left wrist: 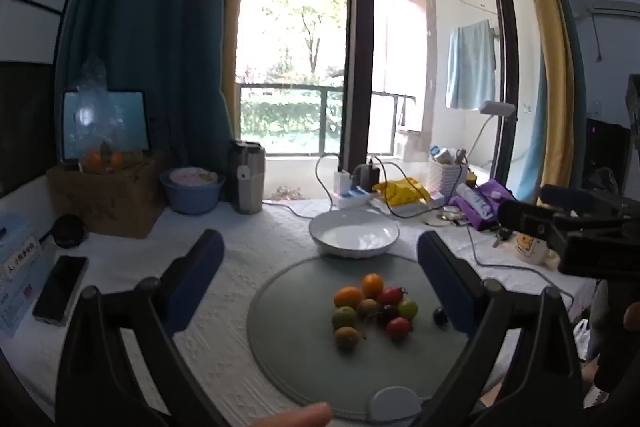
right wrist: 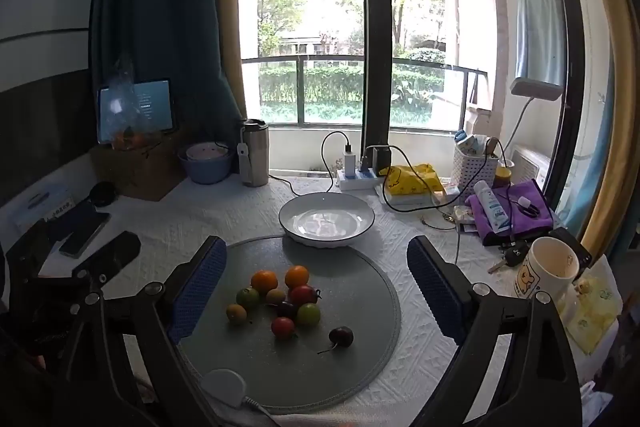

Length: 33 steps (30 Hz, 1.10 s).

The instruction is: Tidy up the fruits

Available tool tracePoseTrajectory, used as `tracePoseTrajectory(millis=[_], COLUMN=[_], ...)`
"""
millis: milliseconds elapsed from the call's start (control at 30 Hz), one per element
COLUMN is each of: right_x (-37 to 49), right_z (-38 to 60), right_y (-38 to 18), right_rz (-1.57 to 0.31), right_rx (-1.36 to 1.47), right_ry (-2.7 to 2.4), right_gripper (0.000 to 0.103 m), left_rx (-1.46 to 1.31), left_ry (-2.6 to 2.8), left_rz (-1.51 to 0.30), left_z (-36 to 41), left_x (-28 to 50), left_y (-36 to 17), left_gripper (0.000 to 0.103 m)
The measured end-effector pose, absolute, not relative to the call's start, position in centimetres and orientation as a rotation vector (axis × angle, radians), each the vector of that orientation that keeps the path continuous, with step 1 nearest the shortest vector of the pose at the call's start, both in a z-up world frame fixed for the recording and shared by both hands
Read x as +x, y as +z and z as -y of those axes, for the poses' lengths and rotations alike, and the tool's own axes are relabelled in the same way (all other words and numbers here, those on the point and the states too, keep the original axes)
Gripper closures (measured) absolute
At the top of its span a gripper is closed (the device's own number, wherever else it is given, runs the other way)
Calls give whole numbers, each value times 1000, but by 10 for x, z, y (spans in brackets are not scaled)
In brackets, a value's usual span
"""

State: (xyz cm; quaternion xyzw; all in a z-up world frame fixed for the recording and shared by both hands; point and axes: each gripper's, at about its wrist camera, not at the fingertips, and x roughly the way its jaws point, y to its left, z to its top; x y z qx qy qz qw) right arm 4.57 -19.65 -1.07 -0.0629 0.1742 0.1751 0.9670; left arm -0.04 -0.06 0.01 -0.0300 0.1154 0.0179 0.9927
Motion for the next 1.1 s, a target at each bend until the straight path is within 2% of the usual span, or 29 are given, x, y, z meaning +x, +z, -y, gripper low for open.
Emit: tracePoseTrajectory(millis=[167, 1100], right_x=[37, 37], right_z=[199, 193], right_y=[-8, -13], right_rz=[-338, -364], right_rx=[-111, -142], right_ry=[353, 371], right_gripper=[9, 9], left_rx=[-64, -67], left_ry=[39, 5], left_rz=[-180, -197], left_z=[3, -3], left_x=[-9, -18], left_y=[3, 10], left_gripper=[5, 5])
